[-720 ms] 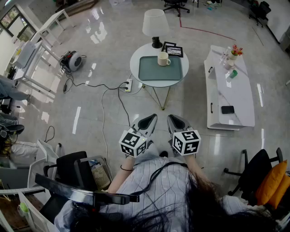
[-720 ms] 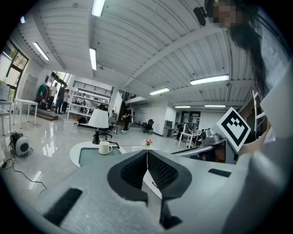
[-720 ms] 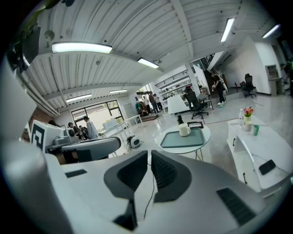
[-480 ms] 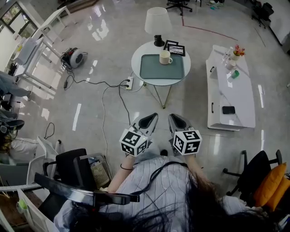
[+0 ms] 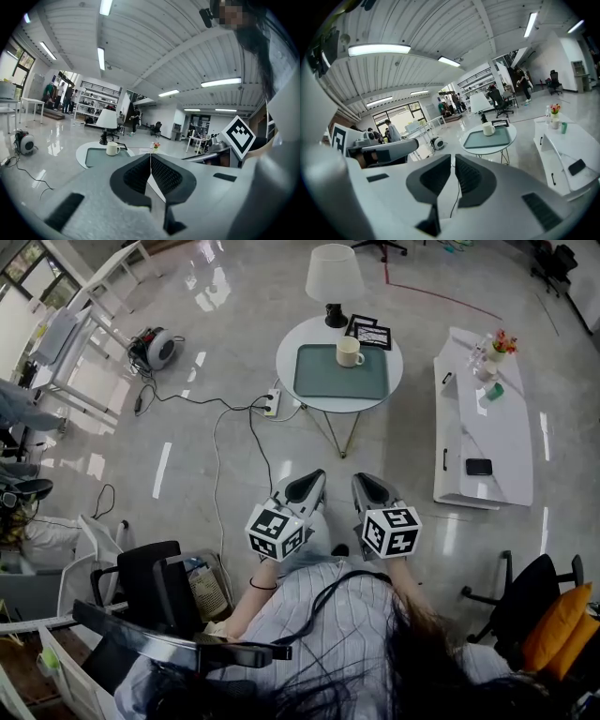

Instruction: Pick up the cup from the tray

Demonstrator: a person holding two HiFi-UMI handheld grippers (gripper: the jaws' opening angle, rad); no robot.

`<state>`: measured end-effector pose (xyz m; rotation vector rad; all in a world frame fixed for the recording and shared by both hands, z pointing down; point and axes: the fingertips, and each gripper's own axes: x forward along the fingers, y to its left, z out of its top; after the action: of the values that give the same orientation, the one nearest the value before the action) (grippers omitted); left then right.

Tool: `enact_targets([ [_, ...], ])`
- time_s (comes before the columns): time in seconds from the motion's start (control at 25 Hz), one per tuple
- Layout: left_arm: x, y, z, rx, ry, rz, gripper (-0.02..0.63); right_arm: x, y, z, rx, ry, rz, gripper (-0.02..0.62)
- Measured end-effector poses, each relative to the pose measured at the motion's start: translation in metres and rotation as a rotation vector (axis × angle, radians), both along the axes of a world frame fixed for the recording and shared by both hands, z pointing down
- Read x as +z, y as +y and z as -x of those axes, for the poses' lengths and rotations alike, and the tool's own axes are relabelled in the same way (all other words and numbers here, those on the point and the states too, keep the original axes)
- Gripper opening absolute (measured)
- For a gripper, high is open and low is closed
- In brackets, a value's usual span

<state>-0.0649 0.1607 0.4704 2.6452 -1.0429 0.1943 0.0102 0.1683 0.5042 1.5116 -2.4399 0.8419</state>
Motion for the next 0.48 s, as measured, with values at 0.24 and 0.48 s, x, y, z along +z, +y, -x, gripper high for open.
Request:
enact_targets([
  [0.24, 0.008, -0.033, -0.001, 0.018, 0.005, 0.012, 0.014, 0.006, -0.03, 0.0, -0.004, 0.008, 0.014, 0.045],
  [0.48, 0.01, -0.084, 0.002, 0.046, -0.004, 0.02, 0.014, 0.013, -0.079, 0.003, 0.013, 0.012, 0.036, 0.046],
])
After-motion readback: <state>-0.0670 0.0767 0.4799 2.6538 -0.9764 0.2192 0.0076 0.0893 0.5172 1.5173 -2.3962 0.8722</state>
